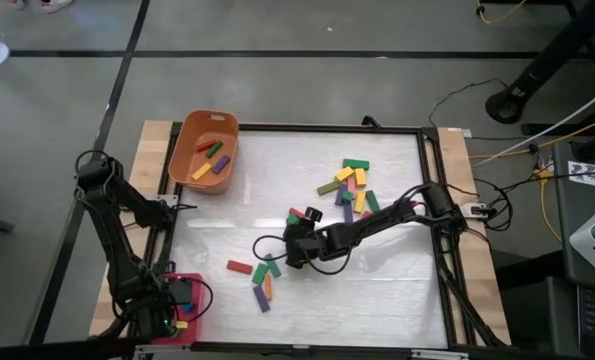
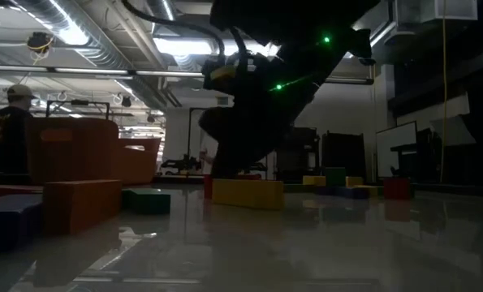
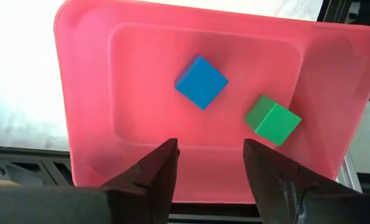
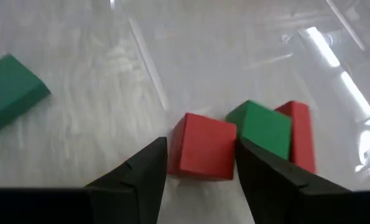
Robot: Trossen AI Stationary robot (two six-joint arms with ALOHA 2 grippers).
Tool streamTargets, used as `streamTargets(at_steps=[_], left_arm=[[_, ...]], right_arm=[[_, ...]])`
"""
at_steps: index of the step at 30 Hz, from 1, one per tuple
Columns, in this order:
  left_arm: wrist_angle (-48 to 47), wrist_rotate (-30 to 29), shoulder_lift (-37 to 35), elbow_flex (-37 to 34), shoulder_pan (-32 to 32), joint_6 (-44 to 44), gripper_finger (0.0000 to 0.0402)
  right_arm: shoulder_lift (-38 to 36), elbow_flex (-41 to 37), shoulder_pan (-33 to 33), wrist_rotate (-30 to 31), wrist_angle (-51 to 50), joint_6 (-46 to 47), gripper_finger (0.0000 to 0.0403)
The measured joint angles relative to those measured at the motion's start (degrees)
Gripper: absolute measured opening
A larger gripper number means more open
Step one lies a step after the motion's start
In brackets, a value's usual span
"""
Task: Sort blocks by size
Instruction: Put the small red block into the red bin
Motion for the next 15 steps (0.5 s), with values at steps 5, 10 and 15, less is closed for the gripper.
streamTargets(at_steps=[5, 10, 15], left_arm=[[0.0, -0.2, 0.0, 0.0, 0.0, 0.0, 0.0171], [0.0, -1.9, 0.0, 0.0, -0.1, 0.4, 0.0171], [0.0, -3.6, 0.0, 0.0, -0.1, 2.8, 0.0171]], right_arm=[[1.6, 0.0, 0.0, 0.0, 0.4, 1.3, 0.0191], [2.2, 0.1, 0.0, -0.2, 0.7, 2.7, 0.0188], [2.2, 0.1, 0.0, 0.3, 1.3, 1.6, 0.0146]])
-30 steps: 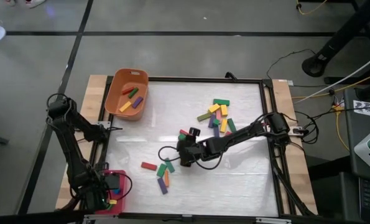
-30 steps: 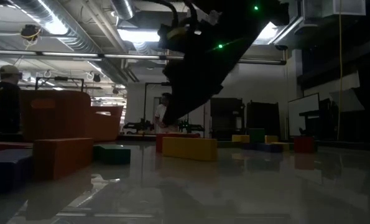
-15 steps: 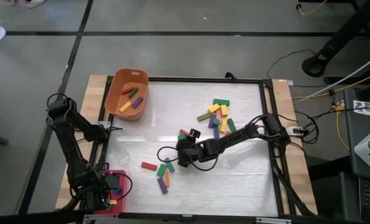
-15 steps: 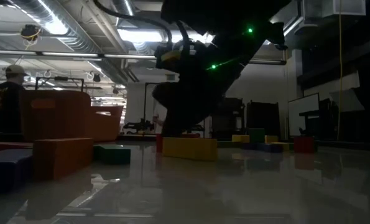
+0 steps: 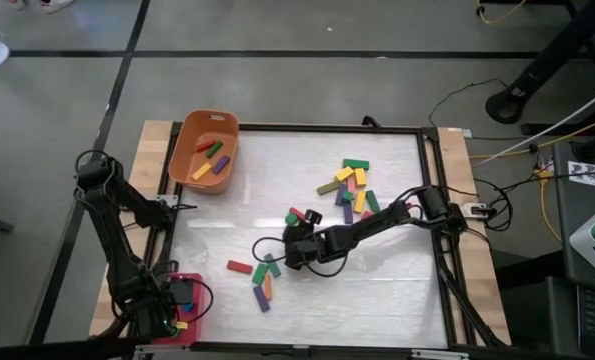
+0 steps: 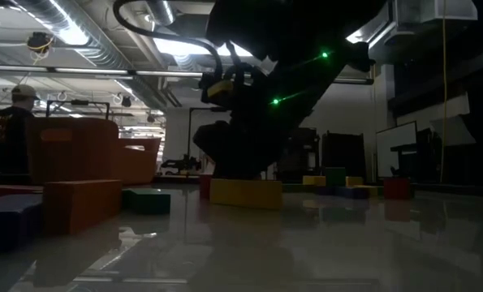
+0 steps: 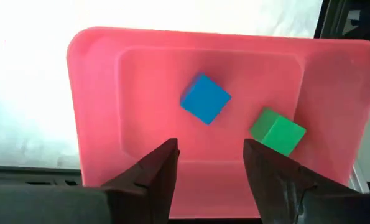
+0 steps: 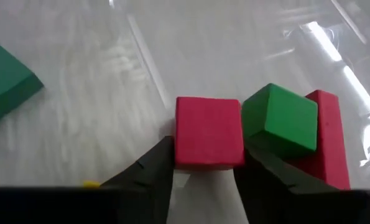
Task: Sort blocks by size
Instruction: Put the small red block into the red bin
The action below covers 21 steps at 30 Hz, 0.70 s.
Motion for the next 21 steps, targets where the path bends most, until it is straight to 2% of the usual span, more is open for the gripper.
streamTargets(at_steps=[2, 9, 15, 21], left_arm=[[0.0, -0.9, 0.0, 0.0, 0.1, 0.3, 0.0171], [-0.1, -1.4, 0.0, 0.0, 0.9, 0.3, 0.0153], [-0.1, -6.9, -1.4, 0.0, 2.6, 2.6, 0.0126], [-0.1, -12.0, -4.0, 0.0, 4.5, 7.7, 0.0108]], right_arm=[[0.0, 0.0, 0.0, -0.3, 1.1, -1.5, 0.013], [-0.1, 1.0, 0.0, -1.0, 3.8, -7.5, 0.013], [-0.2, 7.2, 0.0, -3.7, 4.1, -16.9, 0.0143], [-0.4, 15.1, 0.0, -7.7, 2.1, -29.7, 0.0133]])
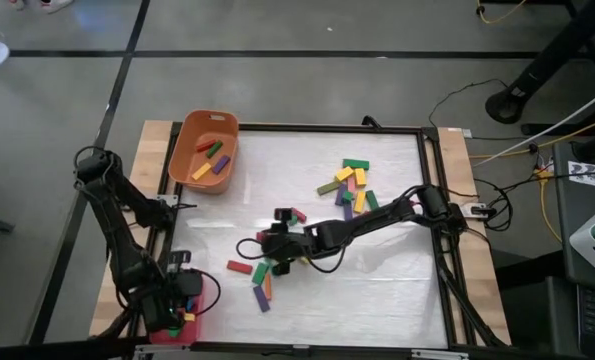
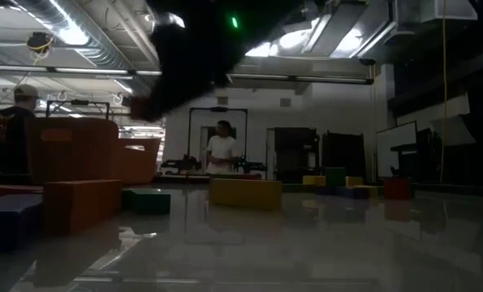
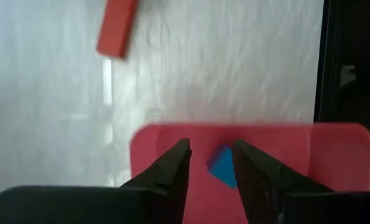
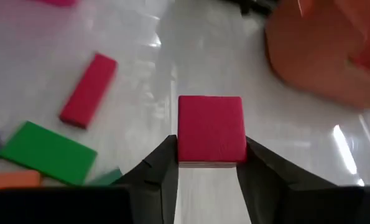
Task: Sort blocks by size
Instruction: Put the small red block into the red bin
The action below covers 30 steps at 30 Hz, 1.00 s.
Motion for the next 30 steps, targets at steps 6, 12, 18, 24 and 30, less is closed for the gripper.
streamTargets(at_steps=[6, 12, 18, 24, 30], left_arm=[[0.1, -3.5, 0.1, 0.0, 1.6, 2.5, 0.0106], [0.1, -11.8, 0.2, 0.0, 3.5, 14.4, 0.013], [0.1, -20.6, 0.2, 0.0, 7.9, 19.0, 0.0188], [0.0, -23.0, 0.1, 0.0, 14.2, 4.3, 0.0214], [0.1, -23.1, -3.5, 0.0, 15.4, 1.6, 0.0201]], right_arm=[[-0.1, 8.3, 0.0, -3.0, -7.2, -7.2, 0.014], [-0.2, 12.1, -0.5, -8.0, -12.1, -9.2, 0.0136], [-0.2, 12.2, -1.6, -13.6, -12.7, -9.9, 0.0137], [-0.2, 12.2, -1.5, -10.2, -10.0, -18.6, 0.0137], [-0.2, 12.2, -1.4, -7.0, -8.7, -26.5, 0.0137]])
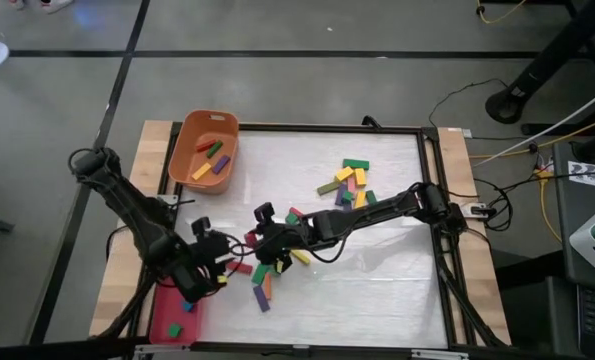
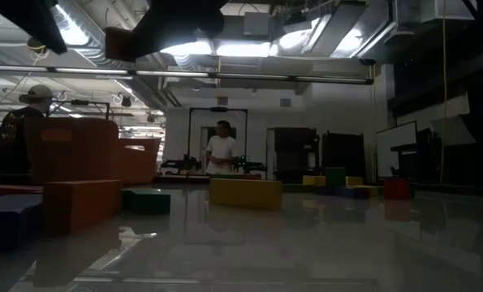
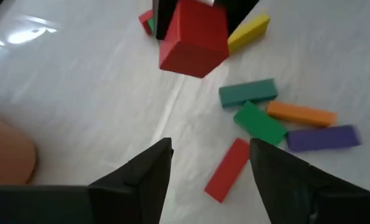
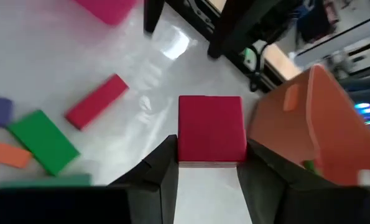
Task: Sort blocks by size
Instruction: Put the small red block into the red bin
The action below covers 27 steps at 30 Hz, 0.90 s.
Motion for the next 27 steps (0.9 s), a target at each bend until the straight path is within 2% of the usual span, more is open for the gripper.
streamTargets(at_steps=[6, 12, 20, 27], left_arm=[[-0.1, -6.7, -7.9, 0.0, -1.9, -1.6, 0.019], [-0.2, -12.1, -13.9, 0.0, -3.2, -0.8, 0.0188], [0.7, -12.5, -15.5, 0.0, -1.8, -4.6, 0.0188], [6.2, -12.5, -15.5, 0.0, -0.4, 1.2, 0.0189]], right_arm=[[0.0, 0.0, 0.5, 5.8, 2.5, -7.8, 0.0137], [0.0, 0.0, 0.7, 7.5, 11.0, -17.4, 0.0137], [0.0, 0.0, 0.7, 9.6, 23.2, -29.7, 0.0137], [0.0, 0.0, 0.8, 9.5, 25.6, -31.9, 0.0137]])
